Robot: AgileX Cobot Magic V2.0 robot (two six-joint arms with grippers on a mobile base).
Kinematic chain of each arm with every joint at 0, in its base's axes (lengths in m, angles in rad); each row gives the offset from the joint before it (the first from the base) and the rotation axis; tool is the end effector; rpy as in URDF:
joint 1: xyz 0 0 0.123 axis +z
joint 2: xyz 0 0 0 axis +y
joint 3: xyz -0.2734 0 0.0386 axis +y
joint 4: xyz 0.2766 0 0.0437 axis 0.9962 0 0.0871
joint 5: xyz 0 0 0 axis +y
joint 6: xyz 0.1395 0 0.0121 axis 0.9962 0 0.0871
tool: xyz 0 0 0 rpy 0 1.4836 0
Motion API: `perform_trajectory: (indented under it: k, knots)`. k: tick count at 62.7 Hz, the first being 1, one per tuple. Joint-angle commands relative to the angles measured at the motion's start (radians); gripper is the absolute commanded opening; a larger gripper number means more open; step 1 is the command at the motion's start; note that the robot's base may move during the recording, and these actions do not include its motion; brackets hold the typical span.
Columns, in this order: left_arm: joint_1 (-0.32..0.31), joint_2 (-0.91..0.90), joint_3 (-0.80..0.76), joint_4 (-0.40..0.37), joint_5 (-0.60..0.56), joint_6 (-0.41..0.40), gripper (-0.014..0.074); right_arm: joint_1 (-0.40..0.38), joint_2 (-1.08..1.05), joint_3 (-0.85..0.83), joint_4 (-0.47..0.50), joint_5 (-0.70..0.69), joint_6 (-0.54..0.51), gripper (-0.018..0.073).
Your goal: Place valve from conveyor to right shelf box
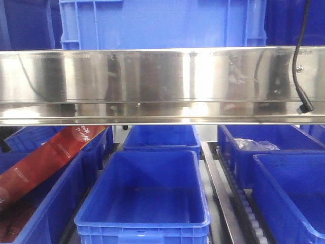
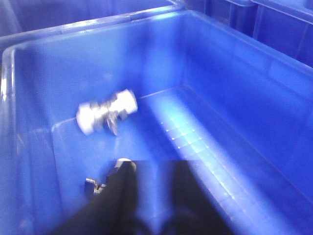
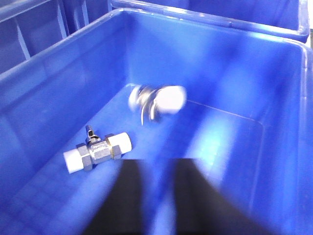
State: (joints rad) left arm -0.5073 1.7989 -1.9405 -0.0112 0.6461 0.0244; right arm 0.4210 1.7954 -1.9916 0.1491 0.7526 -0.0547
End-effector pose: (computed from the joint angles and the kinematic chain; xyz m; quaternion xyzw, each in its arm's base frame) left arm 0.4322 -0.2413 0.4061 0.2184 0.8093 -0.1355 0.5282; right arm 0.4376 0.2115 0.4153 -0.1811 0.8305 0.1657 0.5001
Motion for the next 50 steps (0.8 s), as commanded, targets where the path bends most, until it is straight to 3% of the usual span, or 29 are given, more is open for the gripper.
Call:
perform_trajectory:
  k: [1,21,35,50]
  knots:
    - [-0.005,-0.018,-0.011,-0.008,-0.038,-0.005,-0.0111,0.001,-0.015,-0.010,0.035,-0.006,0.000,-0.0168]
    - [-0.005,-0.110,0.002,-0.020,0.036,-0.063,-0.0111,-0.001,-0.104,-0.007,0.037,-0.005,0.028,-0.0168]
    - [-0.005,-0.243,0.157,-0.020,-0.114,-0.084,-0.0111,-0.001,-0.246,0.149,-0.069,-0.139,0.028,-0.0168]
    - [-0.005,-0.419,0.482,-0.020,-0.324,-0.084,-0.0111,-0.001,-0.468,0.515,-0.086,-0.417,0.028,-0.0168]
